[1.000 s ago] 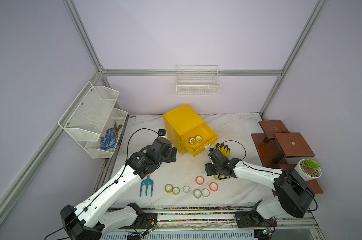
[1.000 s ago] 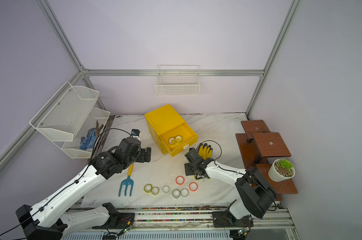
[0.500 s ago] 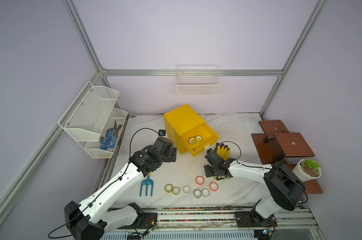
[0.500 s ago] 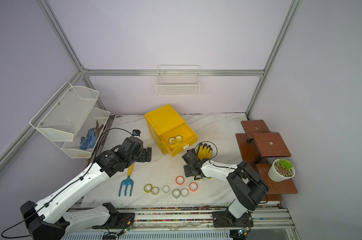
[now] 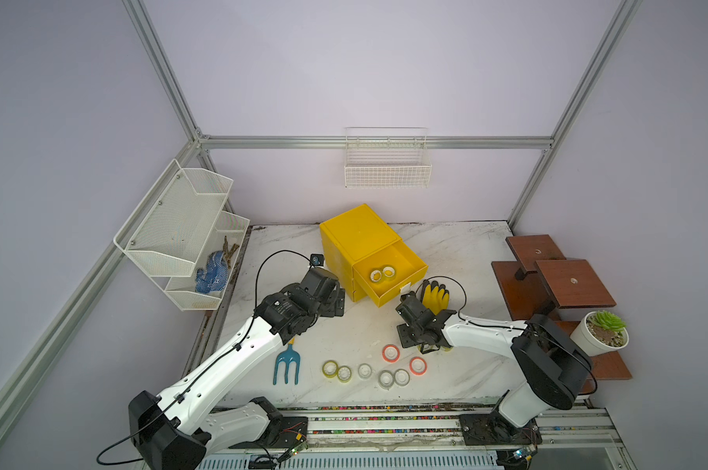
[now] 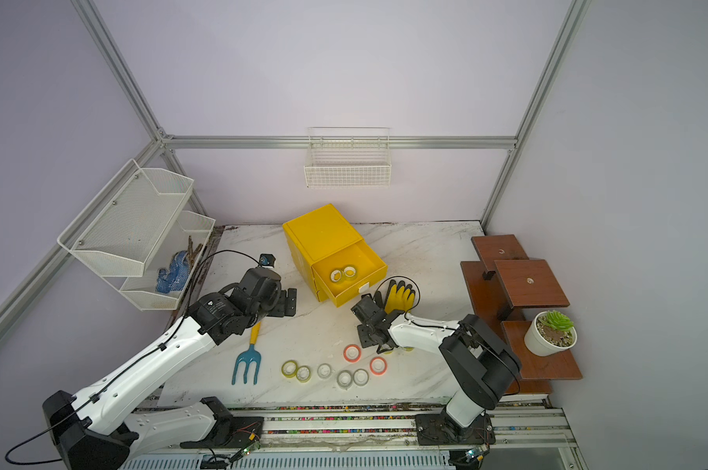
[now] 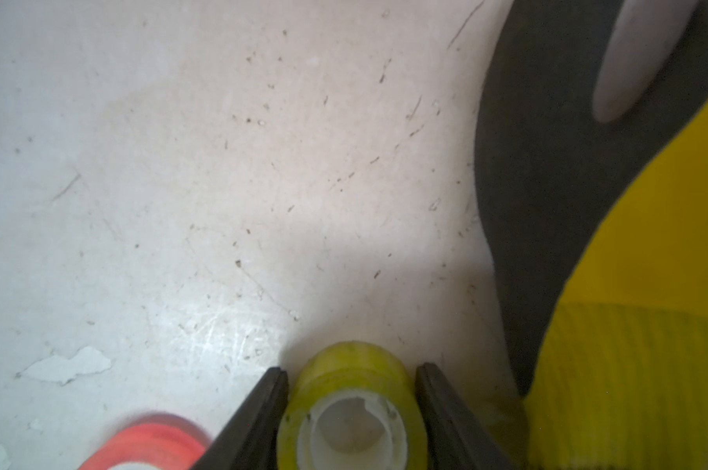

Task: Place the transparent tape into the drawer according to color
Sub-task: Pick up the tape at the center of the board.

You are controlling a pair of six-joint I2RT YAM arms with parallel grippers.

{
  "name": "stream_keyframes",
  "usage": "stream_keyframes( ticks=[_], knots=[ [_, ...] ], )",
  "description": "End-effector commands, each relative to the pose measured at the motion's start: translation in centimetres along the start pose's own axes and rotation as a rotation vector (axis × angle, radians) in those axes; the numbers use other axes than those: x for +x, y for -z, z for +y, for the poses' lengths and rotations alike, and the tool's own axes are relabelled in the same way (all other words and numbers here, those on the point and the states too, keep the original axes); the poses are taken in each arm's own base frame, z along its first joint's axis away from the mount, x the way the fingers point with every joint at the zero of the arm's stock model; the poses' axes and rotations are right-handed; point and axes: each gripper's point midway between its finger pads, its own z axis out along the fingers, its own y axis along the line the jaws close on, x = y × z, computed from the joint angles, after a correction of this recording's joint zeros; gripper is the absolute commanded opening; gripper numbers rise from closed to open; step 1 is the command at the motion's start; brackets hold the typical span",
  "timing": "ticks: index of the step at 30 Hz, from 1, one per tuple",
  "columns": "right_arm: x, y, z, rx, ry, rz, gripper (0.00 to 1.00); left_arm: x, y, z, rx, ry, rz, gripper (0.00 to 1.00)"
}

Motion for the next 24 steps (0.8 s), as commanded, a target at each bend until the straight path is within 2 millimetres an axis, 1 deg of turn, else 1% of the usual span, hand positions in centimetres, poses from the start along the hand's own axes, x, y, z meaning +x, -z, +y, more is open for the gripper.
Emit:
stream_keyframes(
  ticks=[1,4,5,8,10,13,15,17,19,21,23,24],
  knots=[
    [1.3,0.0,0.8,-0.039,0.011,0.035,0.48,-0.3,-0.2,0.1,-0.005,0.023,-0.005,1.00],
    [0.2,1.4,2.0,-0.121,0.007,-0.024,0.46,-0.1,-0.3,0.2,-0.007,0.026,0.001,1.00],
    [-0.8,2.8,2.6,-0.165,0.002,-0.071,0.45,-0.1,-0.4,0.2,-0.008,0.029,0.001,1.00],
    [-1.7,5.1,3.9,-0.261,0.006,-0.125,0.45,-0.2,-0.3,0.5,-0.020,0.039,-0.002,1.00],
    [-1.9,6.6,4.8,-0.328,0.014,-0.145,0.45,-0.2,-0.2,0.7,-0.029,0.045,-0.007,1.00],
    [-1.6,9.0,6.7,-0.470,0.057,-0.153,0.45,-0.2,-0.1,1.0,-0.039,0.053,-0.012,1.00],
    [-1.6,11.3,8.0,-0.573,0.091,-0.171,0.45,-0.1,-0.1,1.4,-0.049,0.064,-0.014,1.00],
    [-2.2,13.8,8.8,-0.651,0.106,-0.212,0.45,0.0,0.0,1.7,-0.059,0.073,-0.016,1.00],
    [-3.4,16.6,9.5,-0.717,0.116,-0.282,0.45,0.1,0.0,2.0,-0.063,0.081,-0.019,1.00],
    [-5.5,20.0,9.8,-0.762,0.109,-0.397,0.45,0.2,0.2,2.2,-0.063,0.091,-0.022,1.00],
    [-7.9,23.1,9.3,-0.761,0.092,-0.505,0.45,0.3,0.3,2.3,-0.061,0.096,-0.025,1.00],
    [-9.2,24.3,8.9,-0.752,0.083,-0.545,0.45,0.3,0.3,2.3,-0.059,0.101,-0.026,1.00]
  ],
)
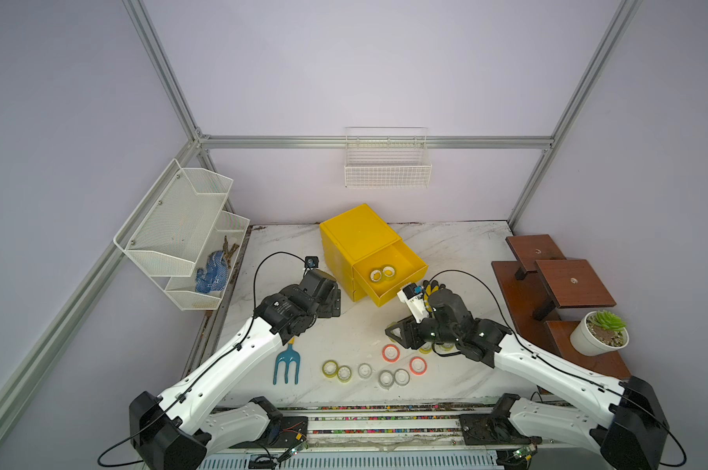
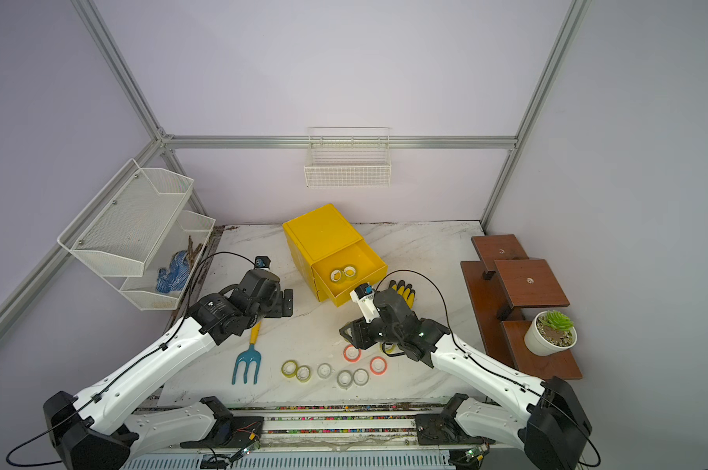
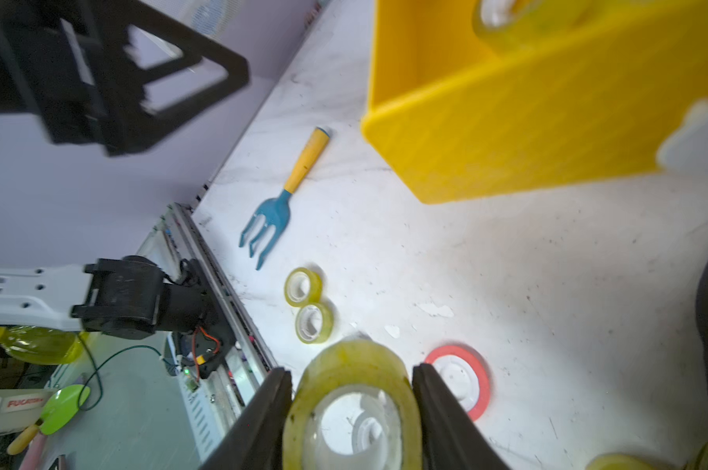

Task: Place the transparent tape into the drawer according to color
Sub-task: Pick up the tape at the center of the board, then place the tape in the drawer.

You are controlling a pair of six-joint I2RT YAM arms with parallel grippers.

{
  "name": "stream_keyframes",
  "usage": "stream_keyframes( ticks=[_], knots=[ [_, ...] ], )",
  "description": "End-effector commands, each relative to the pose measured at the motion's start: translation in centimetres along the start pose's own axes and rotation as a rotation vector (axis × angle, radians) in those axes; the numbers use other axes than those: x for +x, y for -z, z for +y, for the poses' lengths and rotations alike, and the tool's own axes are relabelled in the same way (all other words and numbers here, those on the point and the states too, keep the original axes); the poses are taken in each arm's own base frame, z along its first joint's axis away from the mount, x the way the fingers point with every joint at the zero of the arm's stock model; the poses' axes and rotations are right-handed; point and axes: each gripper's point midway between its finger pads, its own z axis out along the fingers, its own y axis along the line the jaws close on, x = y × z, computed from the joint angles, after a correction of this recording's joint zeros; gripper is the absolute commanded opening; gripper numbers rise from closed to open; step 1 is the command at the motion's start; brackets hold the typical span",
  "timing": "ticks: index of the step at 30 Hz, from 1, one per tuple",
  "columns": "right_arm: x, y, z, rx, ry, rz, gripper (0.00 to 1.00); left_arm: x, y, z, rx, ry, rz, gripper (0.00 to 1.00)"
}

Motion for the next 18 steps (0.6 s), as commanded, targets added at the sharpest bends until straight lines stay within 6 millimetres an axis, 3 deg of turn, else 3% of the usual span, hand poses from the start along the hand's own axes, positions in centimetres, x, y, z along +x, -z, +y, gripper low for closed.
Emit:
stream_keyframes(
  ticks=[1,4,9,12,18],
  knots=[
    [-7.2,2.9,2.8,-0.050,0.057,-0.205,0.45,-0.9,0.9,0.7,0.000,0.055,-0.048,1.00],
    [-11.4,3.7,1.4,0.047,0.044,-0.290,0.46,-0.9,1.0,0.8,0.008,0.067,-0.049,1.00],
    [-15.1,1.8,-4.5,0.313,-0.018,-0.299,0.45,-0.7,1.2,0.7,0.023,0.074,-0.033,1.00],
    [-15.3,-0.4,-8.0,0.453,-0.036,-0.238,0.45,-0.5,1.3,0.8,0.027,0.071,-0.027,1.00],
    [-14.4,-2.9,-11.8,0.596,-0.038,-0.167,0.46,0.5,0.9,0.9,0.019,0.069,0.008,1.00]
  ],
)
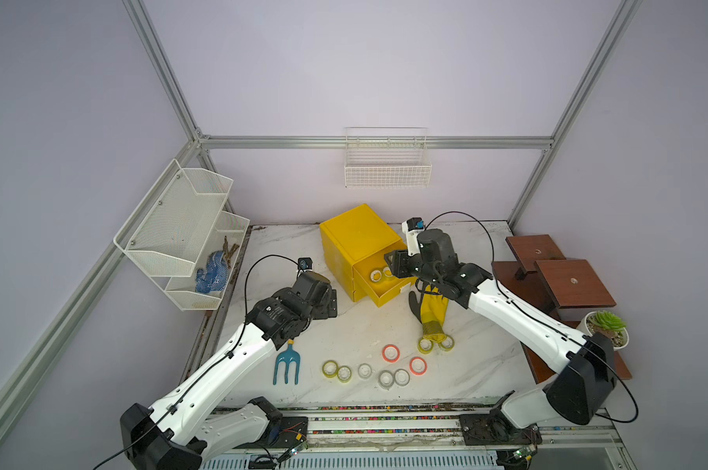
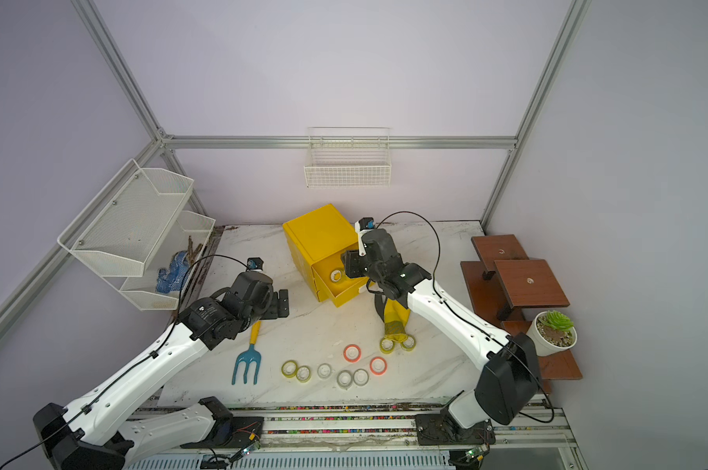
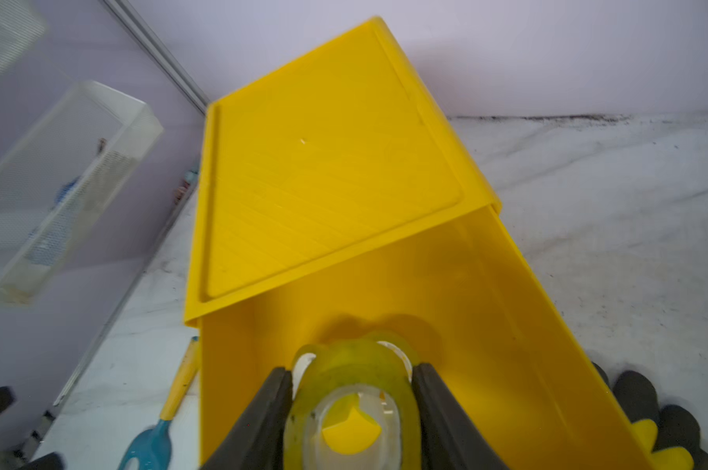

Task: Place the transparent tape into the drawer according to color
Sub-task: Place the tape in the drawer.

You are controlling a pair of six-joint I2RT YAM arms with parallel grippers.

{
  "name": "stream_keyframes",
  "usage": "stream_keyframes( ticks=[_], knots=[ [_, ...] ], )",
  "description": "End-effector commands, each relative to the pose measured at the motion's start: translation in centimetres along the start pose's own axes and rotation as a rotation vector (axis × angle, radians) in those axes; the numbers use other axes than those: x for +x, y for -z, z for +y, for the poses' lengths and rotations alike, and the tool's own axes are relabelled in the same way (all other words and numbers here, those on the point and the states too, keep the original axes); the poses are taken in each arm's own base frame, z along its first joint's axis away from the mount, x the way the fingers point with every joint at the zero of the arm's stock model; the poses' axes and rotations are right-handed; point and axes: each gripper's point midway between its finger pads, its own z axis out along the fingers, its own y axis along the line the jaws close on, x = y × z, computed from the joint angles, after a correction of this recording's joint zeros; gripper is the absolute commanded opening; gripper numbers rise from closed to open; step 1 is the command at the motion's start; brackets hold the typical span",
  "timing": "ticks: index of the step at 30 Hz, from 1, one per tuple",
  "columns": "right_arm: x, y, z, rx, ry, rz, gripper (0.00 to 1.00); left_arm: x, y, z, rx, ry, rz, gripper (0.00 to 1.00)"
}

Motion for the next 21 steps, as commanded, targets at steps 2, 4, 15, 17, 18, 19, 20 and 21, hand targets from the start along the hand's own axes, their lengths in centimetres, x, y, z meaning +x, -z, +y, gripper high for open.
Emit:
stream_keyframes(
  ticks=[2,4,15,17,18,19,20,21],
  knots=[
    [-0.4,-0.6,-1.9,0.120,0.033,0.009,0.47,1.0,-0.2,0.5,-0.006,0.026,0.035,1.00],
    [-0.2,-1.1,-2.0,0.132,0.034,0.024,0.51,1.6,-0.6,0.4,-0.008,0.030,0.056,1.00],
    [-3.7,2.9,0.0,0.036,0.025,-0.092,0.65,3.2,-1.0,0.2,0.007,0.029,0.113,1.00],
    [-3.5,4.2,0.3,0.003,0.019,-0.103,0.65,3.2,-0.9,0.2,0.012,0.024,0.120,1.00],
    [-3.0,4.9,0.4,-0.019,0.019,-0.103,0.65,3.3,-0.8,0.3,0.009,0.021,0.127,1.00],
    [-2.4,5.5,0.5,-0.041,0.023,-0.101,0.64,3.5,-0.7,0.4,0.006,0.017,0.133,1.00],
    [-1.8,6.1,0.6,-0.058,0.021,-0.097,0.64,3.6,-0.6,0.5,0.004,0.016,0.138,1.00],
    [-1.1,6.8,0.7,-0.085,0.021,-0.091,0.64,3.8,-0.6,0.6,0.003,0.018,0.142,1.00]
  ],
)
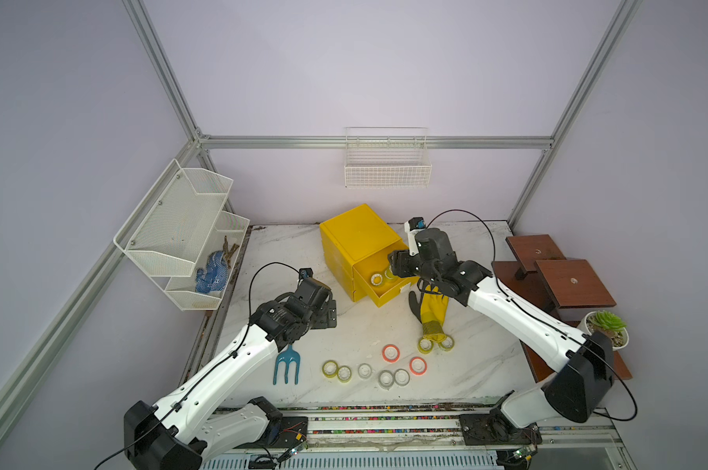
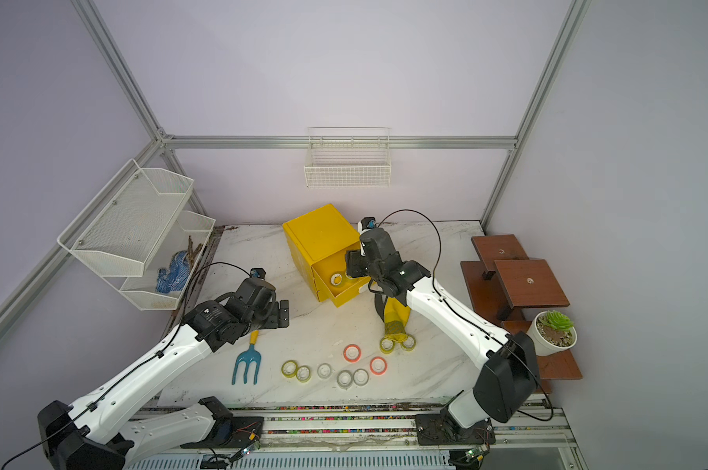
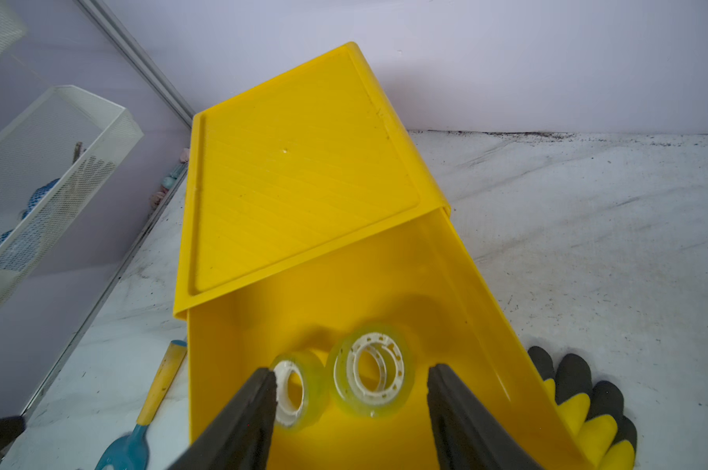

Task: Place the transparent tape into the drawer according to color
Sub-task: Place the tape in the drawer, then pick up the tape at the center of the board.

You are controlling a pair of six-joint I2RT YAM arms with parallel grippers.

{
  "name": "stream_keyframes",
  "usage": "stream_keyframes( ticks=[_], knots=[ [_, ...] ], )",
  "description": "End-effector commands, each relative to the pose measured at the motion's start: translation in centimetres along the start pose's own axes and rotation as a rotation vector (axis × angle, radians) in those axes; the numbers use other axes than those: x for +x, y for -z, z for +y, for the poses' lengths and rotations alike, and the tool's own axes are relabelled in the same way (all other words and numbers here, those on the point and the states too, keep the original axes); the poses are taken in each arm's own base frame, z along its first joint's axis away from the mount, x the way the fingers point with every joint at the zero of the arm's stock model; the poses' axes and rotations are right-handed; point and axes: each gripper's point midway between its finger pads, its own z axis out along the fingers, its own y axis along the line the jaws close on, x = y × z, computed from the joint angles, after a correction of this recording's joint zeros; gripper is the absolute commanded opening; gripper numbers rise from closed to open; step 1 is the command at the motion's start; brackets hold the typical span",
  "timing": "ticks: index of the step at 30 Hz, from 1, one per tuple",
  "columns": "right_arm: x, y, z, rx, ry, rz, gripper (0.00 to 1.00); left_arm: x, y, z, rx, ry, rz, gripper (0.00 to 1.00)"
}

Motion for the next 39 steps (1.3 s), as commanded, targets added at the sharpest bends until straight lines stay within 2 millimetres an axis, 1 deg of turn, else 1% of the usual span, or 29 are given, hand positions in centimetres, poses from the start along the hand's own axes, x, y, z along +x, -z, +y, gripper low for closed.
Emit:
stream_keyframes(
  ticks=[1,4,7,10,12,14,16,19,23,26,29,31,35,39],
  knots=[
    [1.2,2.6,0.8,-0.093,-0.005,-0.009,0.63,0.2,0.4,0.2,0.005,0.021,0.011,1.00],
    [4.2,4.5,0.2,-0.116,-0.041,0.032,0.61,0.6,0.1,0.5,-0.008,0.031,0.018,1.00],
    [8.4,5.8,-0.5,-0.140,-0.082,0.109,0.60,0.6,0.0,0.5,-0.011,0.035,0.017,1.00],
    [12.6,6.4,-1.3,-0.153,-0.121,0.187,0.58,0.2,0.0,0.5,-0.008,0.036,0.003,1.00],
    [15.5,6.2,-2.0,-0.146,-0.147,0.245,0.57,-0.1,0.0,0.4,-0.006,0.035,-0.006,1.00],
    [17.7,5.7,-2.6,-0.129,-0.165,0.290,0.57,-0.4,0.0,0.4,-0.008,0.034,-0.014,1.00],
    [19.3,4.9,-2.8,-0.130,-0.176,0.324,0.57,-0.6,0.1,0.3,-0.006,0.035,-0.019,1.00],
    [21.3,3.1,-3.5,-0.086,-0.174,0.394,0.57,-0.8,-0.1,0.2,-0.006,0.036,-0.019,1.00],
    [23.0,1.0,-4.0,-0.051,-0.153,0.472,0.57,-0.6,-0.3,0.0,-0.001,0.034,-0.004,1.00],
    [23.2,0.2,-4.2,-0.038,-0.146,0.463,0.57,-0.3,-0.5,0.0,0.000,0.038,0.006,1.00],
    [22.9,0.0,-4.2,-0.041,-0.139,0.452,0.57,0.1,-0.6,0.0,0.001,0.035,0.016,1.00],
    [23.1,-0.2,-4.3,-0.036,-0.130,0.455,0.57,0.4,-0.8,0.1,-0.005,0.035,0.023,1.00],
    [24.3,-0.6,-5.4,0.028,-0.116,0.501,0.57,0.6,-1.2,0.0,-0.005,0.039,0.036,1.00],
    [24.9,-0.3,-8.0,0.176,-0.097,0.514,0.58,1.0,-1.5,-0.1,-0.002,0.038,0.054,1.00]
  ],
)
